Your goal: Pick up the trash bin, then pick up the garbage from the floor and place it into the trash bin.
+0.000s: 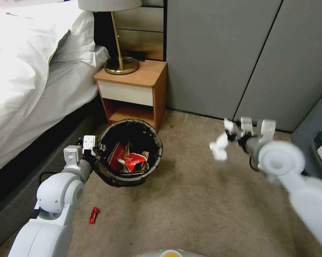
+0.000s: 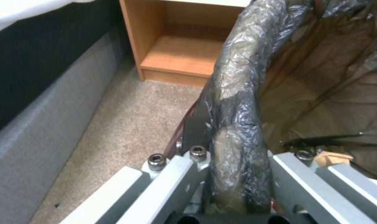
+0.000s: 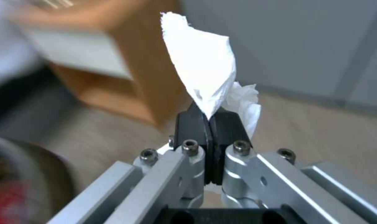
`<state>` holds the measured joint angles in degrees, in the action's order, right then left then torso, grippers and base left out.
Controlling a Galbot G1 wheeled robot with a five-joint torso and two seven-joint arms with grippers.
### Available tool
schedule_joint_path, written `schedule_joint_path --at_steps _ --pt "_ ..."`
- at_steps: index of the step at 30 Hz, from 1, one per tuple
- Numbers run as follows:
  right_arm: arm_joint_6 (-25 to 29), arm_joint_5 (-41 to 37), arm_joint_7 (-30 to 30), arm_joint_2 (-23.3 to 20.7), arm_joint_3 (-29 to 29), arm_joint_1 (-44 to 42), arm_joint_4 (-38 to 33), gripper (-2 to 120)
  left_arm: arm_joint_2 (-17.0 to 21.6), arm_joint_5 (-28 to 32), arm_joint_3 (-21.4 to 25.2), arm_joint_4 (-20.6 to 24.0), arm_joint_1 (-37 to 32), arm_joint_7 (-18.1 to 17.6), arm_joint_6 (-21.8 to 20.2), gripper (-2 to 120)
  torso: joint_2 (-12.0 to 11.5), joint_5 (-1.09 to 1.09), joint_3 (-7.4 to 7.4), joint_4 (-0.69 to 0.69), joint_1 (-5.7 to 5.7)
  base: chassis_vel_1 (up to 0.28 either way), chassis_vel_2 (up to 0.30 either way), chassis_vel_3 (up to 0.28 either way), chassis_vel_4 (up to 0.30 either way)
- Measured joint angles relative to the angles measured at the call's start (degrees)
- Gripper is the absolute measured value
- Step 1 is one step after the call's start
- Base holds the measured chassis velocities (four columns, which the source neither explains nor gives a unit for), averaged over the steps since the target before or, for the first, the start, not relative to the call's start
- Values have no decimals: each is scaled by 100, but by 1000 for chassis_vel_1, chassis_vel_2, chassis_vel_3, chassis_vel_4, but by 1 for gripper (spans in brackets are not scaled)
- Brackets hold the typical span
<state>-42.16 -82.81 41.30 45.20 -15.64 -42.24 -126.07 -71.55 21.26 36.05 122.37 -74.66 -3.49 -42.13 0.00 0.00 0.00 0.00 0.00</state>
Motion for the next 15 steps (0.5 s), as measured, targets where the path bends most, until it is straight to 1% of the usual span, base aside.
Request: schedule_joint_path --at_steps 1,2,3,5,6,7,8,9,10,12,13,15 --pt "4 -274 20 -47 99 321 -89 0 -3 -3 0 -11 -7 1 0 1 0 -6 0 0 0 0 0 0 0" --pt "40 -680 12 -70 263 757 -163 0 -6 -8 2 -22 -19 -1 0 1 0 0 1 1 1 0 0 0 0" --pt "40 -680 12 -70 263 757 -163 0 -6 -8 2 -22 -19 -1 0 1 0 0 1 1 1 0 0 0 0" --pt "117 -1319 31 30 667 1535 -183 0 -9 -20 4 -26 -23 -6 0 1 0 -2 0 -2 0 0 0 0 0" --pt "117 -1319 31 30 667 1535 -183 0 -9 -20 4 -26 -23 -6 0 1 0 -2 0 -2 0 0 0 0 0" --pt "155 -1477 56 110 866 1861 -138 0 -9 -18 4 -26 -23 -6 0 1 0 1 0 -2 1 0 0 0 0" --pt "257 -1652 121 332 1354 2599 58 0 -11 -16 4 -26 -18 1 0 1 1 -2 0 -1 0 0 0 0 0" --pt "257 -1652 121 332 1354 2599 58 0 -11 -16 4 -26 -18 1 0 1 1 -2 0 -1 0 0 0 0 0" --pt "318 -1707 184 492 1650 2938 206 0 -13 -18 4 -26 -14 -5 0 1 0 -5 0 0 0 0 0 0 0" --pt "430 -1807 438 950 2359 3552 624 0 -19 -17 18 -26 -9 -7 0 1 0 -1 1 1 1 0 0 0 0" --pt "430 -1807 438 950 2359 3552 624 0 -19 -17 18 -26 -9 -7 0 1 0 -1 1 1 1 0 0 0 0" --pt "461 -1776 636 1484 2890 3852 977 0 -28 -18 33 -26 -16 -13 0 1 0 -4 1 1 0 0 0 0 0"
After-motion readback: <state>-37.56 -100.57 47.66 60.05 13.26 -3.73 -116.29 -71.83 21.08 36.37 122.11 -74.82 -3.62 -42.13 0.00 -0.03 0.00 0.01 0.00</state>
